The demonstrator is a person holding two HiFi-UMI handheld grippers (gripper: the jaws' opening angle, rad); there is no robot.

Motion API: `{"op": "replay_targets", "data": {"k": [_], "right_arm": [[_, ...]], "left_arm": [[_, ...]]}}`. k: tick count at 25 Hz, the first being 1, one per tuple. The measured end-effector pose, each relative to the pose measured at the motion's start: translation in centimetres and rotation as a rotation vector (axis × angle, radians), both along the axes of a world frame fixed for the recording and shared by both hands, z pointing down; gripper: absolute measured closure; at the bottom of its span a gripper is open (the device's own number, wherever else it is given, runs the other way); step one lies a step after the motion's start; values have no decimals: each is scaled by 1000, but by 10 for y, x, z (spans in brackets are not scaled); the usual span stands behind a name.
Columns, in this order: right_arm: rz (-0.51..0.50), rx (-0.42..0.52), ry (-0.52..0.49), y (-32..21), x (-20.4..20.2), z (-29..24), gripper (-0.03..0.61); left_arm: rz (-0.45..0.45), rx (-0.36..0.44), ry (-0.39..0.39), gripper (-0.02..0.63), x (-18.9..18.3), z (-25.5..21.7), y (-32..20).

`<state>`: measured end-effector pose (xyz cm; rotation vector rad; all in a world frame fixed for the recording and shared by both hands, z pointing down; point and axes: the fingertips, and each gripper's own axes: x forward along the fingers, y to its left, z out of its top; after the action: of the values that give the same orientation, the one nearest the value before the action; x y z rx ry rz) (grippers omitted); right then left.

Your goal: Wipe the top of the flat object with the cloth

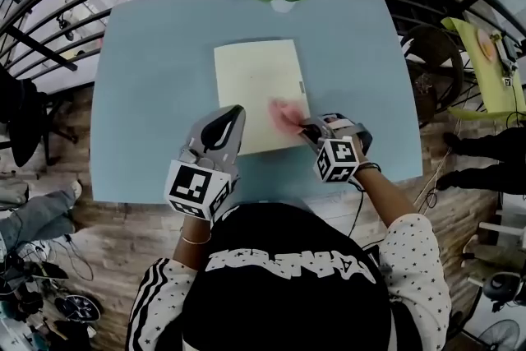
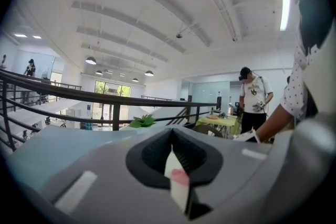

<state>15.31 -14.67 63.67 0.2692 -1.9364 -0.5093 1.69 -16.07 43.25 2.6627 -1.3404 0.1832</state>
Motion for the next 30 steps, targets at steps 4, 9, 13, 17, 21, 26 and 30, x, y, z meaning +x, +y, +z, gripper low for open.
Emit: {"op": "replay_targets", "data": {"k": [4, 9, 13, 17, 21, 26, 30], "right_arm": [[2, -2, -3, 6, 1, 1, 574], [0, -8, -1, 12, 3, 1, 572], [0, -20, -10, 19, 5, 0, 572], [7, -35, -26, 24, 4, -1, 571], [38, -44, -55, 27, 4, -3, 571], [95, -77, -131, 27, 9, -6, 560], [169, -76, -272, 16, -1, -29, 558]], "left_arm": [[16, -8, 2, 614, 6, 2, 0], [28, -6, 0, 614, 11, 4, -3], [33, -3, -1, 614, 14, 1, -2], [30, 5, 0, 614, 12, -3, -3], [26, 12, -6, 614, 8, -7, -1], [-4, 26, -2, 614, 2, -10, 4], [-36, 28, -7, 614, -10, -12, 5]]}}
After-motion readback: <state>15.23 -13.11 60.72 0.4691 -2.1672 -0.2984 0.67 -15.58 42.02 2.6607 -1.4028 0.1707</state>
